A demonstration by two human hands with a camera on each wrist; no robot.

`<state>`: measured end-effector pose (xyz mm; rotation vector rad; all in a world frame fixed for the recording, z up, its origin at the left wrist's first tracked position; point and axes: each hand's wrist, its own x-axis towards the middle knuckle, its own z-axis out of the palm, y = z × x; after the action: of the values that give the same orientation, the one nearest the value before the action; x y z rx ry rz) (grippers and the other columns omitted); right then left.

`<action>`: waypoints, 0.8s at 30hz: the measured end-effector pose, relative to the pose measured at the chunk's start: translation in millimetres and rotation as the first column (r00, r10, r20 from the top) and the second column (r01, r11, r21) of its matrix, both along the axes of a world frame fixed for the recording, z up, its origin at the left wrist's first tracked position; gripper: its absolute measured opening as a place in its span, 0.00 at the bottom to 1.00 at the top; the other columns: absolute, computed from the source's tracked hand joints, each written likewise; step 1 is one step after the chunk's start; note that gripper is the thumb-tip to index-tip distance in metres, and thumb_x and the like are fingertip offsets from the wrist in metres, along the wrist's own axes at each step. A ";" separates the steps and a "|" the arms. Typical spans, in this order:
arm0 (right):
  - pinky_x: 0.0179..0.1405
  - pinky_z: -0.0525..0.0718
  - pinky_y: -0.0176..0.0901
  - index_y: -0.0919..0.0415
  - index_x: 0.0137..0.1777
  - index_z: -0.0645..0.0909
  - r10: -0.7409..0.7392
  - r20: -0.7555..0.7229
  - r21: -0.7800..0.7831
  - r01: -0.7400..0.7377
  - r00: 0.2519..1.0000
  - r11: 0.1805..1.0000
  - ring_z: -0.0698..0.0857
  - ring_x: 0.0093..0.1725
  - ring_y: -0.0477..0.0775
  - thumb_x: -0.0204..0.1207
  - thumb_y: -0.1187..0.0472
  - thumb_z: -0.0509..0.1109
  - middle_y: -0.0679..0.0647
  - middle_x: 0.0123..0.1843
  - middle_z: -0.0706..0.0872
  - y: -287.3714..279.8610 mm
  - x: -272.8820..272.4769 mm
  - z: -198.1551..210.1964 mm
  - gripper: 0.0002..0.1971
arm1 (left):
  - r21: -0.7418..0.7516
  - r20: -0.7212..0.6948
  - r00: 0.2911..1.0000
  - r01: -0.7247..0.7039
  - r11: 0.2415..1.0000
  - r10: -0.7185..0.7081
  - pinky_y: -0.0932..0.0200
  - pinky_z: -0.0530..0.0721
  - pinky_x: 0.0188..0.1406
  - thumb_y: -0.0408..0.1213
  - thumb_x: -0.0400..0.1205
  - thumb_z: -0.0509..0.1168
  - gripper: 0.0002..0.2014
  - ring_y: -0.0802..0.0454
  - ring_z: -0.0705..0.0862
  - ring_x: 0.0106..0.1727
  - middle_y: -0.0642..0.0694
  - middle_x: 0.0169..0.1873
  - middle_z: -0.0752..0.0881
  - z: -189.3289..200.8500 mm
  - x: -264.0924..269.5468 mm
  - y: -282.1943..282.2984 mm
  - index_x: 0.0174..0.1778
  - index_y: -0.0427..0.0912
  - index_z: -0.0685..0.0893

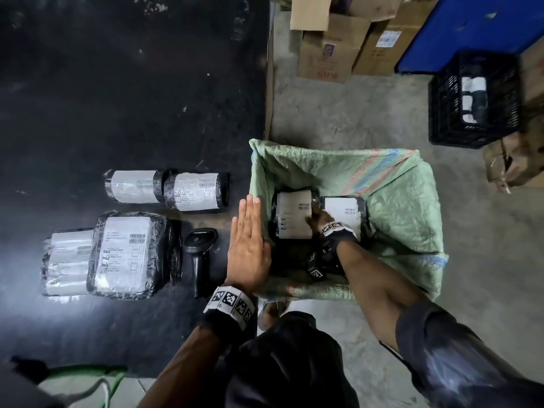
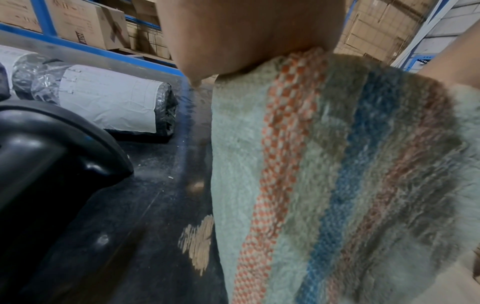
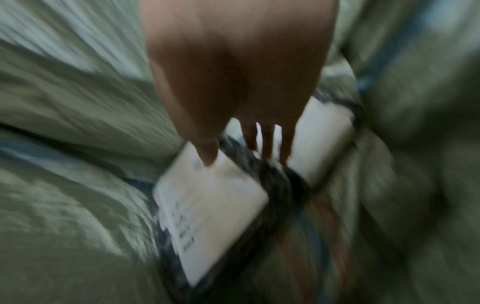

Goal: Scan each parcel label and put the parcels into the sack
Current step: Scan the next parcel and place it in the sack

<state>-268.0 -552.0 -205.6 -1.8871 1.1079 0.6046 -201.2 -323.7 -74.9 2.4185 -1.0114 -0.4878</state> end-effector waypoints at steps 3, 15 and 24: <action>0.63 0.80 0.48 0.56 0.78 0.73 0.095 -0.093 0.007 -0.095 0.991 0.995 0.85 0.66 0.66 0.86 0.45 0.62 0.64 0.69 0.84 -7.6 4.5 36.6 0.25 | 0.099 0.063 0.998 -0.002 0.995 -0.004 0.40 0.47 0.93 0.27 0.78 0.64 0.51 0.45 0.39 0.93 0.43 0.93 0.40 2.8 2.8 0.4 0.92 0.40 0.39; 0.65 0.75 0.46 0.67 0.71 0.80 0.278 0.015 -0.250 -0.265 0.961 0.931 0.79 0.72 0.66 0.91 0.54 0.52 0.66 0.74 0.80 36.9 3.9 214.5 0.22 | -0.047 0.086 0.995 -0.042 0.998 0.046 0.41 0.80 0.68 0.52 0.84 0.46 0.31 0.33 0.85 0.64 0.36 0.62 0.89 54.3 38.3 43.8 0.71 0.39 0.84; 0.57 0.82 0.54 0.63 0.47 0.83 0.330 0.265 -0.462 -0.181 0.906 0.868 0.86 0.53 0.63 0.89 0.53 0.52 0.58 0.46 0.89 124.2 22.6 276.4 0.21 | -0.174 0.138 0.980 -0.122 0.977 0.147 0.42 0.87 0.50 0.45 0.89 0.42 0.28 0.35 0.87 0.47 0.35 0.45 0.90 88.2 92.0 130.9 0.50 0.34 0.87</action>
<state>-245.4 -427.8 70.7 -2.4405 0.8070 0.1646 -109.2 -192.8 13.3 2.3810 -0.9021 -0.1698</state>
